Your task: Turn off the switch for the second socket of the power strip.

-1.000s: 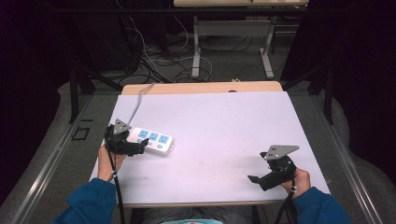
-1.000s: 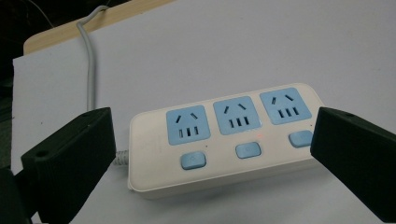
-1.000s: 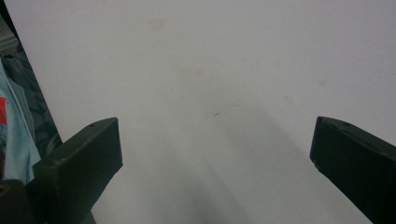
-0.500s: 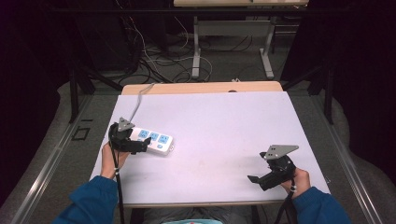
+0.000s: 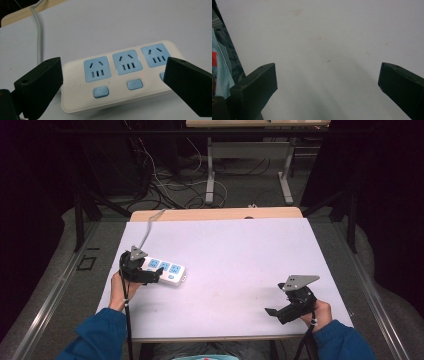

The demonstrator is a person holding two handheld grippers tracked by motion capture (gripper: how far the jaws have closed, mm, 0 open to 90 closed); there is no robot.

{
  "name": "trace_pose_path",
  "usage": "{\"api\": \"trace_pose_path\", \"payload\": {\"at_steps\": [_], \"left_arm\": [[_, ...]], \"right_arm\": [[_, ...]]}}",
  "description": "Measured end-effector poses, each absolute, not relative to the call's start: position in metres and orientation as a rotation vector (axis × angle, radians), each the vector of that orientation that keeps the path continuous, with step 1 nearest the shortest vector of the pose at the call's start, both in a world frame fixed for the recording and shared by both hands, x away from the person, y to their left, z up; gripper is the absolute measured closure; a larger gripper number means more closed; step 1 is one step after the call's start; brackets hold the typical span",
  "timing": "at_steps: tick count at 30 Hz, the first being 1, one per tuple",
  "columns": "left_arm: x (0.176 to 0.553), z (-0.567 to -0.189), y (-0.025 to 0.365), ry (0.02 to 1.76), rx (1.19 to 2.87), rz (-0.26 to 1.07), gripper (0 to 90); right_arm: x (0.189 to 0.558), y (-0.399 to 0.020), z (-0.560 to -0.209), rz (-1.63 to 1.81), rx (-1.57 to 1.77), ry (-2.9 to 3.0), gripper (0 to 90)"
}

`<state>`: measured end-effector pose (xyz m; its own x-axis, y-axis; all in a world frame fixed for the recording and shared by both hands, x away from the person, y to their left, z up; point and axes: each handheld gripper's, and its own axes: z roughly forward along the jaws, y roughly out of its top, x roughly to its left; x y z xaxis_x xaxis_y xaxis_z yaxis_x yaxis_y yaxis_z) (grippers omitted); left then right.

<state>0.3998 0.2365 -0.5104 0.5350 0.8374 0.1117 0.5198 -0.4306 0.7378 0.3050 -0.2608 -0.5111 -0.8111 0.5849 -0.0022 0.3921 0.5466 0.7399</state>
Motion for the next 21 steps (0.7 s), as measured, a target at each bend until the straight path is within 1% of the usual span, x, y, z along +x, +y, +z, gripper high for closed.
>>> {"api": "trace_pose_path", "payload": {"at_steps": [2, 4, 7, 9, 15, 21], "left_arm": [[0.4002, -0.5113, 0.2355, 1.092, 2.122, 0.629, 5.3], [0.4010, -0.5121, 0.2360, 1.085, 2.116, 0.612, 9.8], [0.4007, -0.5136, 0.2354, 1.083, 2.117, 0.583, 26.3], [0.4003, -0.5147, 0.2346, 1.071, 2.125, 0.589, 38.5], [0.3982, -0.5152, 0.2341, 1.025, 2.125, 0.560, 61.6], [0.3959, -0.5154, 0.2347, 0.997, 2.119, 0.544, 78.9]], "right_arm": [[0.3051, -0.2611, -0.5108, 1.117, 0.818, 2.543, 1.5], [0.3055, -0.2610, -0.5108, 1.119, 0.818, 2.543, 1.5], [0.3055, -0.2605, -0.5110, 1.115, 0.822, 2.542, 1.5], [0.3050, -0.2608, -0.5106, 1.116, 0.816, 2.546, 1.5], [0.3051, -0.2605, -0.5110, 1.117, 0.822, 2.536, 1.5], [0.3055, -0.2611, -0.5106, 1.115, 0.799, 2.546, 1.5]]}}
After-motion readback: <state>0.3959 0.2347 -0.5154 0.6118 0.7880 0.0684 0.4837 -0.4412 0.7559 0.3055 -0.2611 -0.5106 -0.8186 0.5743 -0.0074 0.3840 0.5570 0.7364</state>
